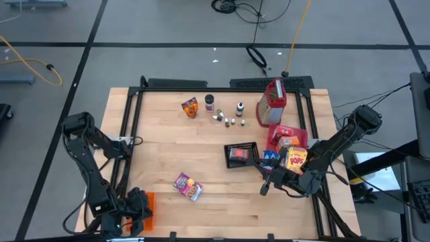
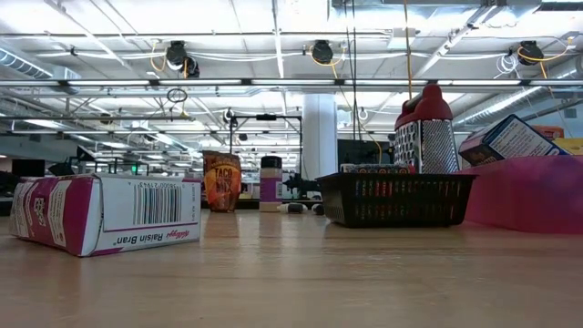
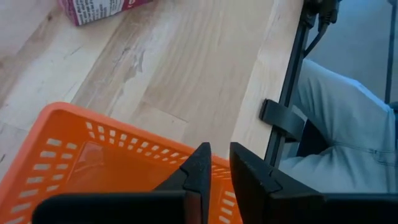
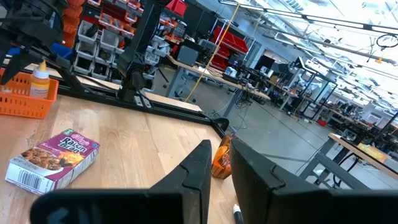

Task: Pick & Place Kitchen Items
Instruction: Put the small orange food coloring bottle into the orange bin

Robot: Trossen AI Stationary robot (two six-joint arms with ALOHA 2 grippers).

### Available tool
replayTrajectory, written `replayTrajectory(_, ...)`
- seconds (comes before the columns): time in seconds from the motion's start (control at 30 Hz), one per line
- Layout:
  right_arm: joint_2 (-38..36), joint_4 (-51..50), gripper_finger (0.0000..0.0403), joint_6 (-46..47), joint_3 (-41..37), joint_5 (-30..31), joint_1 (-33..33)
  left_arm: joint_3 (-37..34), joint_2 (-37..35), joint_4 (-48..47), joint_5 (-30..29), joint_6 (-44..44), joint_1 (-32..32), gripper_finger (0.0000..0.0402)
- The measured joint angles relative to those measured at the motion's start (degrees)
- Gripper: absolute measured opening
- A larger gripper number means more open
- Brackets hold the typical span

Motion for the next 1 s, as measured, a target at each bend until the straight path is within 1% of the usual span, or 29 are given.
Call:
replayTrajectory(0.13, 0.0, -0.01, 0.0054, 0.0, 0.0, 0.0, 0.0, -0.1, -0.55, 0.04, 0.16, 1.33, 0.0, 0.0061)
replayTrajectory(0.27, 0.0, -0.02, 0.0054, 0.0, 0.0, 0.0, 0.0, -0.42, -3.36, 1.5, 0.04, 3.57, 0.71, 0.0062)
replayTrajectory(0.47, 0.0, 0.0, 0.0054, 0.0, 0.0, 0.0, 0.0, -0.26, -7.93, 2.8, -3.96, 7.01, 3.42, 0.0063)
replayTrajectory(0.6, 0.0, 0.0, 0.0054, 0.04, 0.0, 0.0, 0.0, -0.24, -9.09, 2.99, -6.76, 11.99, 6.72, 0.0063)
replayTrajectory(0.7, 0.0, -0.02, 0.0054, 0.02, 0.0, 0.0, 0.0, -0.22, -9.2, 3.85, -7.48, 16.45, 10.49, 0.0063)
replayTrajectory(0.77, 0.0, 0.0, 0.0054, 0.02, 0.0, 0.0, 0.0, -0.22, -9.2, 3.98, -7.63, 20.94, 13.78, 0.0063)
replayTrajectory(0.9, 0.0, 0.0, 0.0054, 0.02, 0.0, 0.0, 0.0, -0.17, -9.2, 4.45, -7.6, 28.78, 22.48, 0.0063)
replayTrajectory(1.0, 0.0, -0.02, 0.0054, 0.02, 0.0, 0.0, 0.0, -0.15, -9.2, 4.68, -5.99, 35.73, 29.86, 0.0063)
